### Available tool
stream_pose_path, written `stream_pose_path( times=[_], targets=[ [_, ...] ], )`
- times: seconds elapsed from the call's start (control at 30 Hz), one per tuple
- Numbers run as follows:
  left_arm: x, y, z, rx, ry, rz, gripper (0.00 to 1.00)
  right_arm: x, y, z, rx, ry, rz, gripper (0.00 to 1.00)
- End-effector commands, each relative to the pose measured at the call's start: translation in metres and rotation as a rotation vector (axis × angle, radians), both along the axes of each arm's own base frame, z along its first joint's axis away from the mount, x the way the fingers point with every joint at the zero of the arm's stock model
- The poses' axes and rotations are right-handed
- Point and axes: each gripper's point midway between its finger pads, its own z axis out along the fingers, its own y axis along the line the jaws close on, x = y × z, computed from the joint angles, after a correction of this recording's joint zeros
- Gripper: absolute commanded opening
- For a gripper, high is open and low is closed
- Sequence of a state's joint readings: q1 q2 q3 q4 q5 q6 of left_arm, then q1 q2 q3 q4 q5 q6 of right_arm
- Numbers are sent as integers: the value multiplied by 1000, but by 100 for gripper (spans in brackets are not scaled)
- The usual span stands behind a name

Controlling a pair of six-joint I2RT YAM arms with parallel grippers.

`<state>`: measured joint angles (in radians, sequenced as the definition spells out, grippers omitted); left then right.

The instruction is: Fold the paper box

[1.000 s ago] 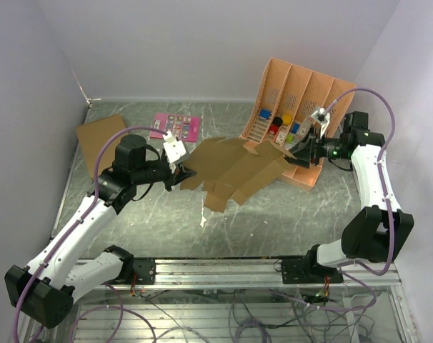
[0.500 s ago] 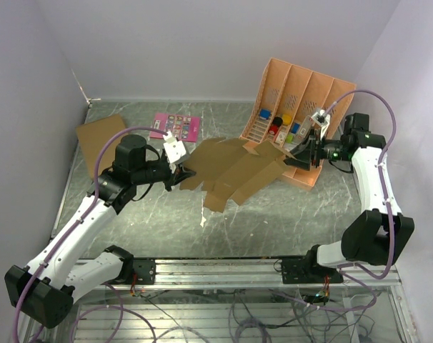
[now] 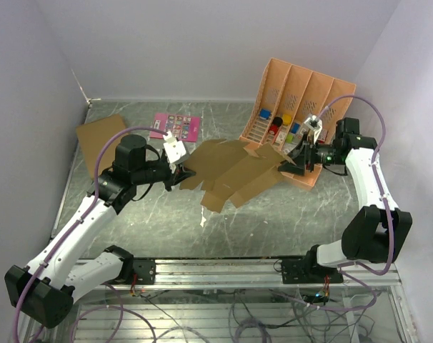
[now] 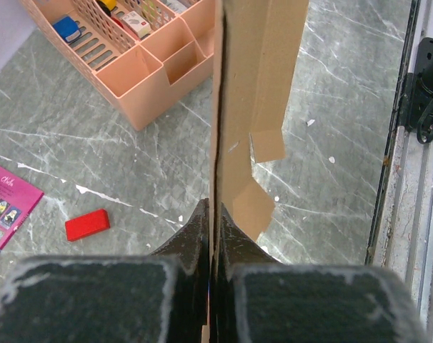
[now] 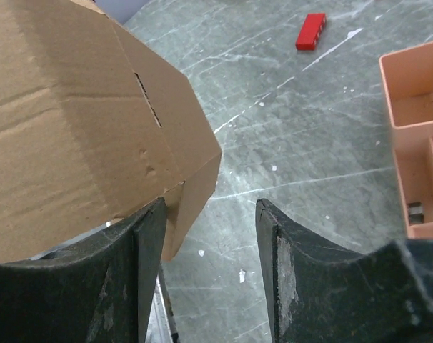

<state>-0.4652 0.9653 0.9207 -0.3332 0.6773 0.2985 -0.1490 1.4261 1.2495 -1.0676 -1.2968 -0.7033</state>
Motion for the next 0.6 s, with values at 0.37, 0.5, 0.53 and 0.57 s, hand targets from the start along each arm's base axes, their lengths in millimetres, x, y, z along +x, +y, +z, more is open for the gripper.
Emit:
stream_pose_path(
  times=[0.37,0.5,0.53,0.57],
  targets=[
    [3,-3,25,-64,-60,-6,7,-1,11,-16,33,74,-51,42],
    [2,-1,22,-51,-59,-4,7,-3,13,-7,50,19,-4,48],
    [2,0,22,-46,-59,-1,7,-4,12,-7,31,1,4,53],
    [2,1,22,-42,-64,3,7,-7,8,-9,-3,0,8,56]
  ],
)
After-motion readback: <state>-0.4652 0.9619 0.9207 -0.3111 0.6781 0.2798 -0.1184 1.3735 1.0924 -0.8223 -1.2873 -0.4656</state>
